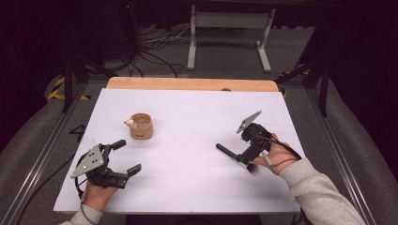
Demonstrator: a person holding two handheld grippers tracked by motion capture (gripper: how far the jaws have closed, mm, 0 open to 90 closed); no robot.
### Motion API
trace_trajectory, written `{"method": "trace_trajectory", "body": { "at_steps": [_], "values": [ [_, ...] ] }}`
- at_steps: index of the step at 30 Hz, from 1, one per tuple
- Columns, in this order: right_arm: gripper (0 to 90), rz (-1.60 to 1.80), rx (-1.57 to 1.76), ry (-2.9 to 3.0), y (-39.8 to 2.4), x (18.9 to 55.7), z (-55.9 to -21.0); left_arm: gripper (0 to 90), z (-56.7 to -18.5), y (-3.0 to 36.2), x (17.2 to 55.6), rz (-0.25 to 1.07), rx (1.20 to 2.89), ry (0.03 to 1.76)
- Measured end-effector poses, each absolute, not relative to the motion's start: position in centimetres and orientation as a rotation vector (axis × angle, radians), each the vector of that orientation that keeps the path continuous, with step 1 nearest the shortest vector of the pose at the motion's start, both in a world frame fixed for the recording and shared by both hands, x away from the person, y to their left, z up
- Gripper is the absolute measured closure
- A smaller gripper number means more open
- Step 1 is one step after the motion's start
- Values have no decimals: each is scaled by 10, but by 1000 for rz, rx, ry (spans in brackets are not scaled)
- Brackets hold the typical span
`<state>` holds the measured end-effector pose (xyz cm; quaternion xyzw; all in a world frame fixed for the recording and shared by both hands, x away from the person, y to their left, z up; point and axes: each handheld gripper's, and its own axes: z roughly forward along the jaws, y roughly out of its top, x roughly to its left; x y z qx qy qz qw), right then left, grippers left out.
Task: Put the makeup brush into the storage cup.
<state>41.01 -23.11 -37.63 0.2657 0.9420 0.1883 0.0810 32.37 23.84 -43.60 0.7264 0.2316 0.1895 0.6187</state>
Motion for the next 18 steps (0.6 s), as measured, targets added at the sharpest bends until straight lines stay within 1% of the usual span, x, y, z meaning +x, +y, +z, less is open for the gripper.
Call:
{"method": "trace_trajectory", "body": {
  "at_steps": [3,7,16,18],
  "values": [
    [50,547,803,2825,-229,410,-379,13,-434,239,323,447,1667,535],
    [86,479,786,2852,-228,409,-383,9,-434,240,324,456,1664,535],
    [234,426,804,2895,-227,410,-393,17,-431,239,322,467,1669,537],
    [251,415,797,2898,-226,409,-396,17,-431,239,322,463,1677,542]
  ]
}}
